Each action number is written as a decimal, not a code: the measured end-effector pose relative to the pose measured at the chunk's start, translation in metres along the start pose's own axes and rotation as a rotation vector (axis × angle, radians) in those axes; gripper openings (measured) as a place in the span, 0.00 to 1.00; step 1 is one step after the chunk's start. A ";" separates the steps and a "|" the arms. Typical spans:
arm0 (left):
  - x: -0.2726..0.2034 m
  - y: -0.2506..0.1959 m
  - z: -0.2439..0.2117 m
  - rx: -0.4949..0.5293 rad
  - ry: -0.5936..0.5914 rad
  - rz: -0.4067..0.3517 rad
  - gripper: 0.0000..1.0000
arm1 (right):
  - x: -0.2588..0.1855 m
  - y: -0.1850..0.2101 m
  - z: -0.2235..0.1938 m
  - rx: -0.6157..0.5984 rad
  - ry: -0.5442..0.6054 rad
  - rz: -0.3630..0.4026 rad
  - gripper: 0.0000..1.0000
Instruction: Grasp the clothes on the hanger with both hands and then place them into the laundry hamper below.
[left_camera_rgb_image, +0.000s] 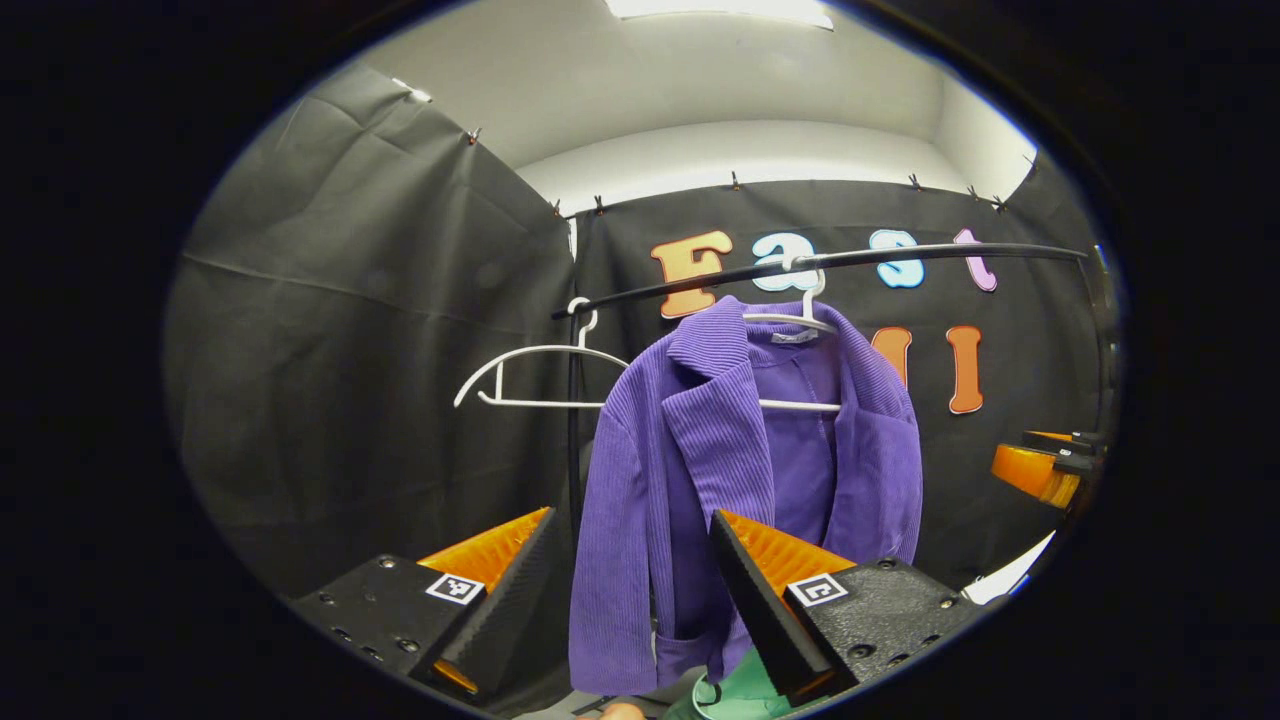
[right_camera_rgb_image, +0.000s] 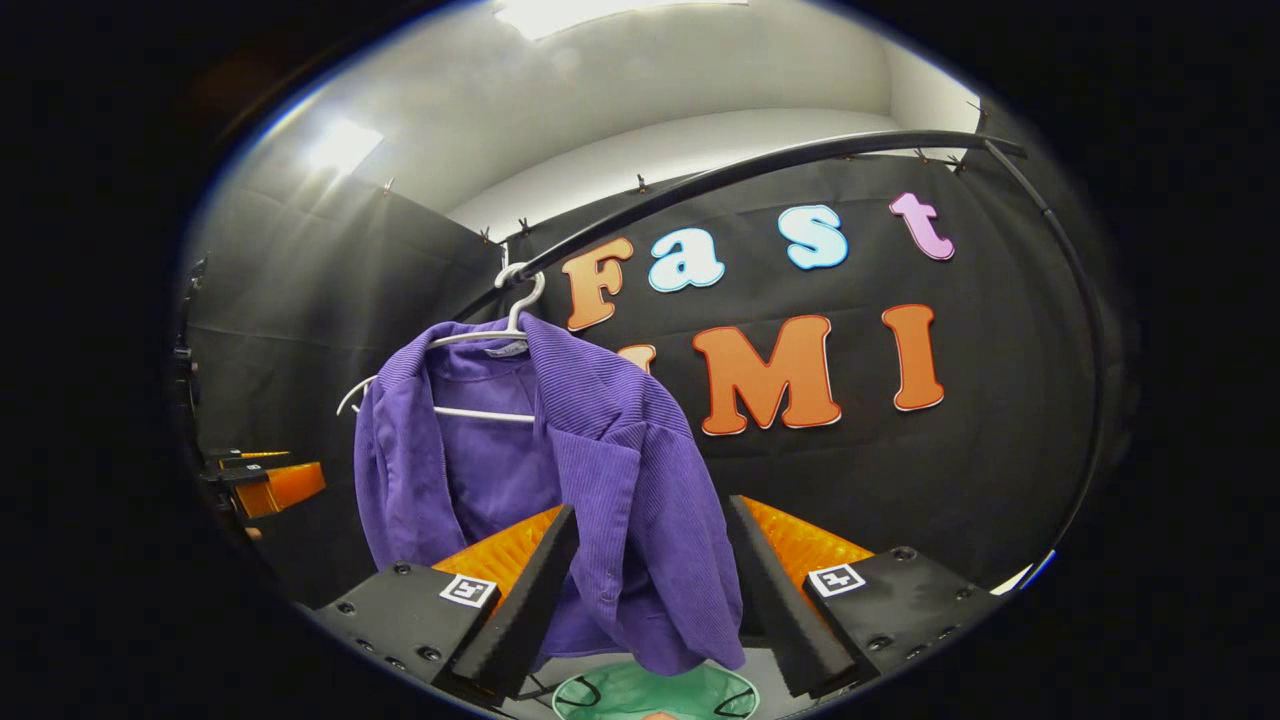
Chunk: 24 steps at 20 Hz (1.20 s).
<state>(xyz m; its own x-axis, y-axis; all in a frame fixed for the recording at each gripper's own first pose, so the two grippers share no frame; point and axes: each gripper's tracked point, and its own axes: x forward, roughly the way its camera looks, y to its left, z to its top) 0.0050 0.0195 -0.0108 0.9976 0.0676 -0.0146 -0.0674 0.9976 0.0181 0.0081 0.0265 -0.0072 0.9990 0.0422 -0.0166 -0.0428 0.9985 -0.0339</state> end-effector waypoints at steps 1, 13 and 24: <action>0.001 -0.002 -0.002 -0.012 0.009 -0.009 0.92 | 0.002 0.002 0.001 -0.002 -0.004 0.004 0.89; 0.040 -0.042 -0.017 -0.061 0.077 -0.068 0.93 | 0.069 0.027 -0.025 -0.017 0.065 0.054 0.89; 0.089 -0.065 -0.038 -0.068 0.155 -0.076 0.70 | 0.135 0.037 -0.068 0.028 0.169 0.080 0.87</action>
<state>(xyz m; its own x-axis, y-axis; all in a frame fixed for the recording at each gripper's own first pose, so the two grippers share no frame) 0.0975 -0.0384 -0.0515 0.9858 -0.0115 -0.1672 0.0021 0.9984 -0.0563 0.1404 0.0668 -0.0784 0.9756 0.1175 -0.1856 -0.1193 0.9929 0.0018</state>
